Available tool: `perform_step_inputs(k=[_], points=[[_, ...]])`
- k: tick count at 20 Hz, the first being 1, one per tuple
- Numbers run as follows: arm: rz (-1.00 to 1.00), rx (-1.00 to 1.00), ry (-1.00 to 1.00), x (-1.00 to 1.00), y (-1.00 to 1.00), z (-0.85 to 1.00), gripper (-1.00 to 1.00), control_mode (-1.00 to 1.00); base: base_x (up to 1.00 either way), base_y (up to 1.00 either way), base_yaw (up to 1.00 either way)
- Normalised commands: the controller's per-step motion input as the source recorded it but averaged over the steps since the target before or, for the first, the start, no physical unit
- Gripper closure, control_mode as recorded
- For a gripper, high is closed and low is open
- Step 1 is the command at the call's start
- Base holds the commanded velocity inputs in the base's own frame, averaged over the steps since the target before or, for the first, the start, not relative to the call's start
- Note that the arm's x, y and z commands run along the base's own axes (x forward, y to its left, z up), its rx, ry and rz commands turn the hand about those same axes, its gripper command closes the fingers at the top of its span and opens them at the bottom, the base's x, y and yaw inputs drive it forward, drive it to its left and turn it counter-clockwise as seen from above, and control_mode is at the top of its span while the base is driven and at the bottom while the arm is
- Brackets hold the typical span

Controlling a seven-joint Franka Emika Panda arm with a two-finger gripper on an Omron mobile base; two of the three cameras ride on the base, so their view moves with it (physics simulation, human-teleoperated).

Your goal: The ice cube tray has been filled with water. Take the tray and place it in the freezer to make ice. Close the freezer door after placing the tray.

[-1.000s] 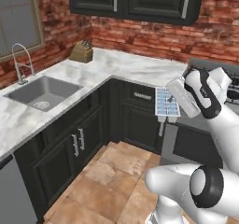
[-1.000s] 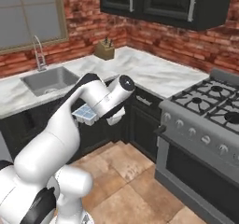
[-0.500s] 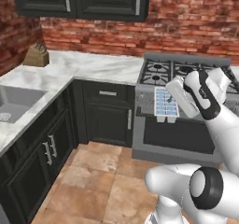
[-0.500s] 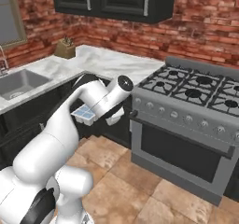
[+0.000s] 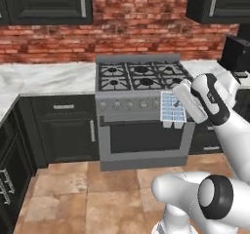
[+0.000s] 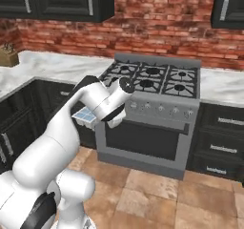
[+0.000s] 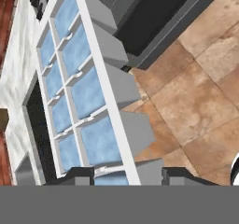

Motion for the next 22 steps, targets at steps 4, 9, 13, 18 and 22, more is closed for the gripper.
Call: perform_step_inputs(k=[4, 9, 13, 18, 22], points=[[0.00, 0.00, 0.00, 0.00, 0.00, 0.00, 1.00, 1.00, 0.00, 0.00, -0.54], [0.00, 0.00, 0.00, 0.00, 0.00, 0.00, 1.00, 1.00, 0.00, 0.05, -0.54], [0.00, 0.00, 0.00, 0.00, 0.00, 0.00, 1.00, 1.00, 0.00, 0.16, -0.54], [0.00, 0.00, 0.00, 0.00, 0.00, 0.00, 1.00, 1.00, 0.00, 0.20, -0.55], [0.00, 0.00, 0.00, 0.00, 0.00, 0.00, 1.00, 1.00, 0.00, 0.24, -0.55]])
